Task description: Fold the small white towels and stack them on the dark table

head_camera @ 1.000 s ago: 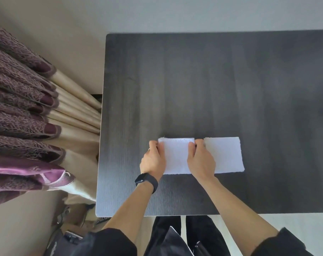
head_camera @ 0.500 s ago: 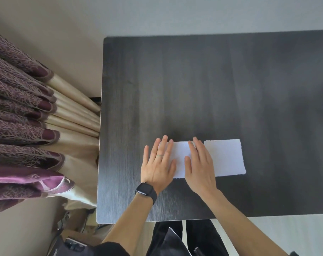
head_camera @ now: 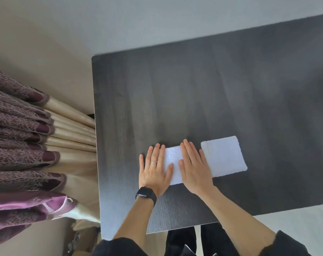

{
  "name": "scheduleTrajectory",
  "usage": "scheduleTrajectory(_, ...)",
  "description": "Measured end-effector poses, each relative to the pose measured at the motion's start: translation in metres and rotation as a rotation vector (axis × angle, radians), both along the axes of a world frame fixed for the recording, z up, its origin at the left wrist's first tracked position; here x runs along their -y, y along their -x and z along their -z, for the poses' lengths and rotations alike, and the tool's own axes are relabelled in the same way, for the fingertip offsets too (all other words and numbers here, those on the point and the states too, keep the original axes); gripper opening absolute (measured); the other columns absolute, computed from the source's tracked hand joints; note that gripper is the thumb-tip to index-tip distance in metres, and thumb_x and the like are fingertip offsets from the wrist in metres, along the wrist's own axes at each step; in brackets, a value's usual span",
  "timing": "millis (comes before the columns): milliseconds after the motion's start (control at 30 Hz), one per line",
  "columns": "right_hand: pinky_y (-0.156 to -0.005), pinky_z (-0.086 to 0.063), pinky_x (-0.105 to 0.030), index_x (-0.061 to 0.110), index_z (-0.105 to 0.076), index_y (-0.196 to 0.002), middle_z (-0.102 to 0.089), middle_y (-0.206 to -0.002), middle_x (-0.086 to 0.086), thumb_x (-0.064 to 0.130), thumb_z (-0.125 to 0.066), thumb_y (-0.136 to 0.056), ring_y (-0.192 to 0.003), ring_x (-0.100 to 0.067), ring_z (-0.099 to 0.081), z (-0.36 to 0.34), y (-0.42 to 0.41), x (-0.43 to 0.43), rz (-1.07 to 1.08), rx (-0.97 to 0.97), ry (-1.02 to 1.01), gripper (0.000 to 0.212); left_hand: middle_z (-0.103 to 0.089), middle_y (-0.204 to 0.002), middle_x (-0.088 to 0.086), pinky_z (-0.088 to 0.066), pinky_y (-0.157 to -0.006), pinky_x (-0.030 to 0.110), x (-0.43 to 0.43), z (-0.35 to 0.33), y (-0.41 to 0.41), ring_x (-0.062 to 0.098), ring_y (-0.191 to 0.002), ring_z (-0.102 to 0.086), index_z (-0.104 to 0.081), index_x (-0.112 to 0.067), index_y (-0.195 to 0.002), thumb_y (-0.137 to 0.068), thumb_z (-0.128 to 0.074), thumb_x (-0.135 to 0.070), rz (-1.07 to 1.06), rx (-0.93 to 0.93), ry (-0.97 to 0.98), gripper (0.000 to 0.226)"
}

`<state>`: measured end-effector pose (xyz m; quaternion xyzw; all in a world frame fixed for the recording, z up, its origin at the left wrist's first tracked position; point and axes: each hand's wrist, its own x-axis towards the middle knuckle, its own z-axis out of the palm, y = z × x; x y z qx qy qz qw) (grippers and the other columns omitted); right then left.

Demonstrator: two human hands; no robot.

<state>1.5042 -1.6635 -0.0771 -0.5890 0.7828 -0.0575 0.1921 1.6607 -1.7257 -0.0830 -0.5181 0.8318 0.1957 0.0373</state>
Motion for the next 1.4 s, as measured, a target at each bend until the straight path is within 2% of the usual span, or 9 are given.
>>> scheduleTrajectory(100,-0.118,-0.031,-0.041,0.014,-0.015,-0.156,-0.011,-0.165,-0.002,0.037,-0.01,-0.105,-0.15,-0.019,-0.02,-0.015,0.001,0.004,0.025,0.103,-0.045,0.056,-0.026,-0.161,0.002,-0.025,-0.118,0.054,0.001,-0.014,0.004,0.024,-0.148,-0.025,-0.025,-0.02,-0.155,-0.098,-0.031,-0.052,0.011,0.067,0.004,0.065)
scheduleTrajectory(167,-0.118,-0.03,-0.032,0.017,-0.013,-0.157,-0.009,-0.166,0.002,0.034,-0.022,-0.106,-0.15,-0.015,-0.02,-0.036,0.005,0.001,0.048,0.219,-0.032,0.055,-0.028,-0.16,0.005,-0.027,-0.115,0.054,0.0,-0.028,0.008,0.027,-0.146,-0.029,-0.03,-0.022,-0.153,-0.097,-0.033,-0.052,0.012,0.114,0.006,0.063)
scheduleTrajectory(333,-0.106,-0.037,-0.023,0.03,-0.037,-0.148,-0.038,-0.153,0.012,0.036,-0.039,-0.104,-0.136,-0.008,-0.04,-0.102,0.049,-0.062,0.221,0.371,0.014,0.044,-0.009,-0.165,0.0,-0.001,-0.122,0.047,-0.023,-0.082,0.047,0.022,-0.152,-0.003,-0.025,-0.033,-0.154,-0.1,-0.036,-0.047,0.122,0.13,-0.071,0.057)
scheduleTrajectory(500,-0.103,-0.036,-0.02,0.031,-0.052,-0.137,-0.053,-0.139,0.016,0.034,-0.045,-0.101,-0.129,-0.006,-0.044,-0.145,0.129,-0.173,0.452,0.343,0.102,0.037,-0.021,-0.163,-0.003,-0.004,-0.122,0.045,-0.089,-0.135,0.149,0.019,-0.151,-0.007,-0.028,-0.039,-0.151,-0.1,-0.038,-0.044,0.316,-0.002,-0.115,0.053)
scheduleTrajectory(700,-0.102,-0.035,-0.022,0.031,-0.058,-0.133,-0.056,-0.134,0.014,0.037,-0.047,-0.1,-0.127,-0.01,-0.044,-0.216,0.244,-0.361,0.755,0.117,0.295,0.035,-0.033,-0.157,-0.005,-0.017,-0.12,0.038,-0.238,-0.205,0.309,0.019,-0.146,-0.023,-0.033,-0.043,-0.148,-0.099,-0.039,-0.05,0.65,-0.19,-0.034,0.05)
scheduleTrajectory(900,-0.104,-0.039,-0.029,0.034,-0.06,-0.131,-0.056,-0.136,0.015,0.041,-0.053,-0.098,-0.132,-0.012,-0.041,-0.296,0.324,-0.577,1.123,-0.201,0.546,0.034,-0.035,-0.156,-0.006,-0.021,-0.119,0.044,-0.421,-0.286,0.463,0.02,-0.145,-0.026,-0.034,-0.045,-0.146,-0.095,-0.026,-0.059,1.01,-0.4,0.093,0.054)
scheduleTrajectory(1033,-0.103,-0.043,-0.032,0.032,-0.062,-0.13,-0.058,-0.135,0.011,0.039,-0.055,-0.097,-0.131,-0.017,-0.042,-0.344,0.351,-0.7,1.309,-0.381,0.66,0.034,-0.044,-0.15,-0.005,-0.032,-0.112,0.047,-0.533,-0.34,0.541,0.021,-0.137,-0.039,-0.044,-0.043,-0.142,-0.092,-0.036,-0.06,1.181,-0.567,0.163,0.054)
scheduleTrajectory(1200,-0.098,-0.048,-0.038,0.031,-0.064,-0.125,-0.061,-0.131,0.008,0.048,-0.047,-0.095,-0.128,-0.022,-0.046,-0.389,0.384,-0.827,1.474,-0.641,0.717,0.039,-0.049,-0.145,-0.003,-0.031,-0.113,0.043,-0.656,-0.395,0.626,0.019,-0.136,-0.039,-0.05,-0.04,-0.139,-0.089,-0.03,-0.062,1.338,-0.734,0.2,0.058)
scheduleTrajectory(1400,-0.099,-0.047,-0.043,0.035,-0.064,-0.125,-0.061,-0.134,0.013,0.046,-0.049,-0.094,-0.132,-0.023,-0.045,-0.421,0.441,-0.949,1.572,-0.839,0.678,0.037,-0.056,-0.136,-0.006,-0.04,-0.105,0.043,-0.786,-0.422,0.718,0.018,-0.13,-0.047,-0.054,-0.037,-0.136,-0.091,-0.04,-0.056,1.525,-0.867,0.169,0.051)
